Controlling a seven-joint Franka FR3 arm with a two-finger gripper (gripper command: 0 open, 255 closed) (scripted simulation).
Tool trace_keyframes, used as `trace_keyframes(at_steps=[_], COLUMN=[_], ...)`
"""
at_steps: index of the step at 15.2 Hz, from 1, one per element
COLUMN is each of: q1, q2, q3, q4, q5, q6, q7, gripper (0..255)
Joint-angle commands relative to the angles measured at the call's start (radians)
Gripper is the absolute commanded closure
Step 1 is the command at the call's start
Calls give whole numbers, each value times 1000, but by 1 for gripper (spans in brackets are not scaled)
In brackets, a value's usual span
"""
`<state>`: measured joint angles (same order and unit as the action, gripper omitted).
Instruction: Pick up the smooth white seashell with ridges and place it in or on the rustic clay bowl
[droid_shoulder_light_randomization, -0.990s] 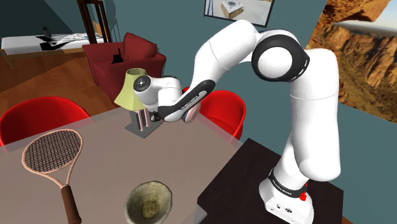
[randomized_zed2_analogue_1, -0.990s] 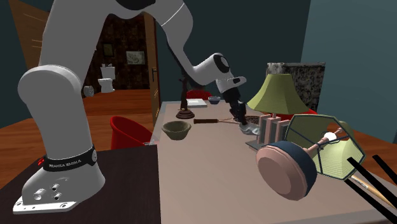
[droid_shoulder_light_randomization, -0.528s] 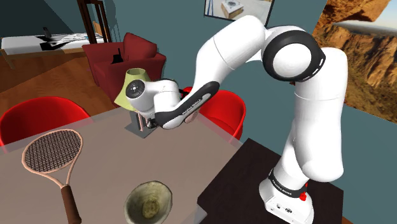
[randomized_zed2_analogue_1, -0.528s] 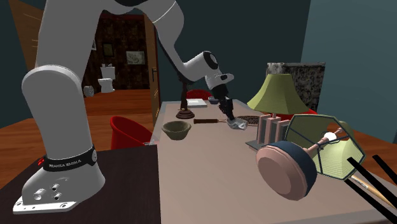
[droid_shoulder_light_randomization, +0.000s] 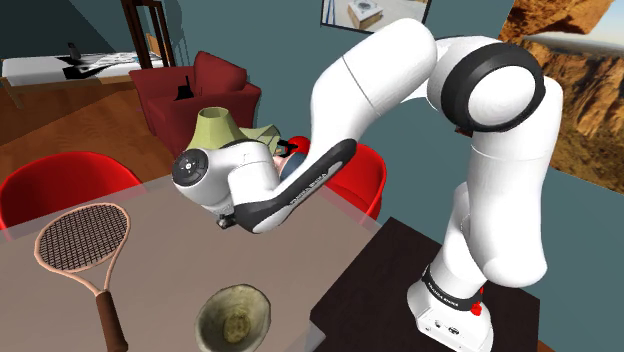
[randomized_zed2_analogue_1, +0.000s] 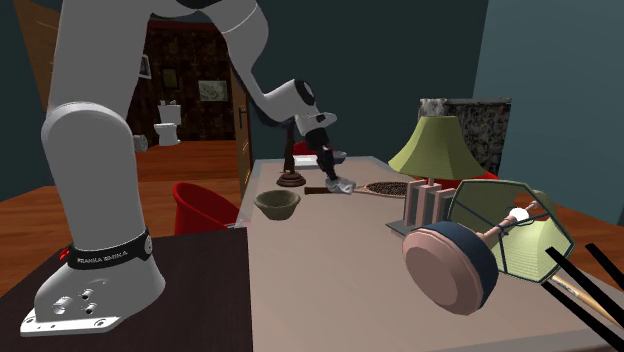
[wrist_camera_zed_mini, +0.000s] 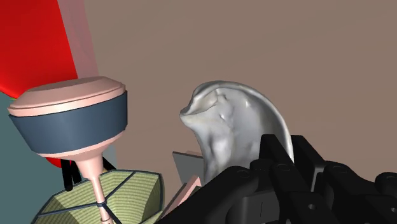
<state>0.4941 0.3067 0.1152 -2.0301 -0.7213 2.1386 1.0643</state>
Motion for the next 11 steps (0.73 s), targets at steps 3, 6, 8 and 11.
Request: trace_keyframes(at_steps=[3,6,8,11], q1=[57,101,131,176], q2=[3,10,19,39], q3=[39,69,89,117], q4=[15,34,52,89], q5=[25,45,58,77], q6=[-58,-103,-134,-183], q7=[62,108,138,182], gripper=[255,255,255,255])
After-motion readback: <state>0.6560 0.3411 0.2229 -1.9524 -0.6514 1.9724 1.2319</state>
